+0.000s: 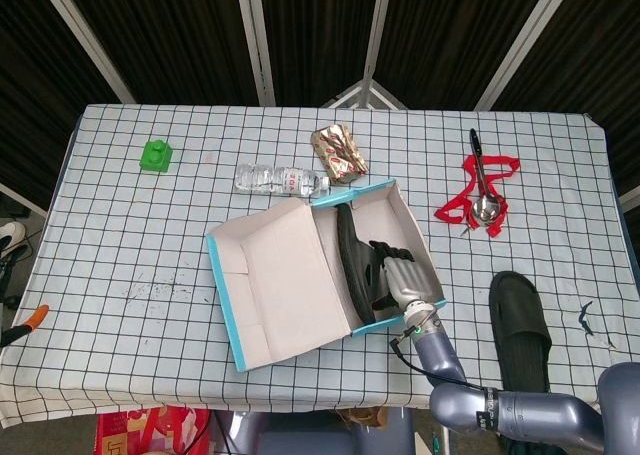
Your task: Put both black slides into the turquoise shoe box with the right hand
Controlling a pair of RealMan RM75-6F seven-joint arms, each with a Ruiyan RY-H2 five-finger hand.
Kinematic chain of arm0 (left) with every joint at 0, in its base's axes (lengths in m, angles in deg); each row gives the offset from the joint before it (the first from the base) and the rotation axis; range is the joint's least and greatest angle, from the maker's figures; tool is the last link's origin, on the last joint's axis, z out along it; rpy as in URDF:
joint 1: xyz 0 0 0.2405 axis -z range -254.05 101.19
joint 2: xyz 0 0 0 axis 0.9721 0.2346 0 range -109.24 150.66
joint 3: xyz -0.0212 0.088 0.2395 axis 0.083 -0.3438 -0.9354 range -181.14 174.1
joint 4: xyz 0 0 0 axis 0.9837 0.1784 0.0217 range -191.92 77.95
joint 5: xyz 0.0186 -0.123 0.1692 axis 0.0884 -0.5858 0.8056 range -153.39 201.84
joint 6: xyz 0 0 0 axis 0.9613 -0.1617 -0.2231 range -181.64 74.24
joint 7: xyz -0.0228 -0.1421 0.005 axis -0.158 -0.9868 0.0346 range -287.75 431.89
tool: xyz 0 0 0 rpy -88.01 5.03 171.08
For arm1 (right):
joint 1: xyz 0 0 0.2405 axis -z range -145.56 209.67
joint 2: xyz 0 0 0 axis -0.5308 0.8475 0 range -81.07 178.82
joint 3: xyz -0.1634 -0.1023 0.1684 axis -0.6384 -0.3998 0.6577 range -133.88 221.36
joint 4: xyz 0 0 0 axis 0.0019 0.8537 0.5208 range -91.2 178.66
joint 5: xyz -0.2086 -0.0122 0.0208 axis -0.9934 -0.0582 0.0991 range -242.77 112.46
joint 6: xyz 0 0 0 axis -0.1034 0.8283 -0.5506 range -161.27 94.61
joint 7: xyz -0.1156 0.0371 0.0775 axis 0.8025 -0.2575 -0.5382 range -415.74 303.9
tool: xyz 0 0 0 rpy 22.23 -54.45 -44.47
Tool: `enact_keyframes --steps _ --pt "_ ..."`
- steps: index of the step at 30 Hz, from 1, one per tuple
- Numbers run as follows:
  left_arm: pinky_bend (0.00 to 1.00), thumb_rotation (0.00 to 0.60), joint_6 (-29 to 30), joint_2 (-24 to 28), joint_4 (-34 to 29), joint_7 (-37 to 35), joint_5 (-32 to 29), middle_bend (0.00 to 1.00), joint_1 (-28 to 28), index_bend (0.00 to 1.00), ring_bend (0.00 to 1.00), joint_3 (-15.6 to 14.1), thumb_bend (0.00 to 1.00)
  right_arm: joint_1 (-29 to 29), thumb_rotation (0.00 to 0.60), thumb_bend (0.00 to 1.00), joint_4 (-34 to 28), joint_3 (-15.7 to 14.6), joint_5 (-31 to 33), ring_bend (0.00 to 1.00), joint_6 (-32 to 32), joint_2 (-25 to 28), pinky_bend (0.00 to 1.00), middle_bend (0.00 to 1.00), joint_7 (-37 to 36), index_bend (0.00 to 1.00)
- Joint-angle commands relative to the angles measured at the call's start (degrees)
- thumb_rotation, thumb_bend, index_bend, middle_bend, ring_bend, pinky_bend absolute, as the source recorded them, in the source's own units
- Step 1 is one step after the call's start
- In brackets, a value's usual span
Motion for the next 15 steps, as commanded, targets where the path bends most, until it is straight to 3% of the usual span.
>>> enact_keyframes --steps 1,15 --pt "0.09 0.600 0.0 0.0 0.0 -0.1 -0.1 0.08 0.0 0.16 0.00 0.1 0.24 -0.5 0.600 0.25 0.4 0.2 0.7 0.07 -0.2 0.0 0.01 0.06 0.6 0.04" --pt "0.09 0.600 0.0 0.1 -0.2 -0.2 -0.4 0.08 -0.1 0.16 0.00 0.2 0.24 -2.9 0.600 0.25 -2.9 0.0 5.0 0.04 0.0 4.4 0.01 0.03 6.0 0.00"
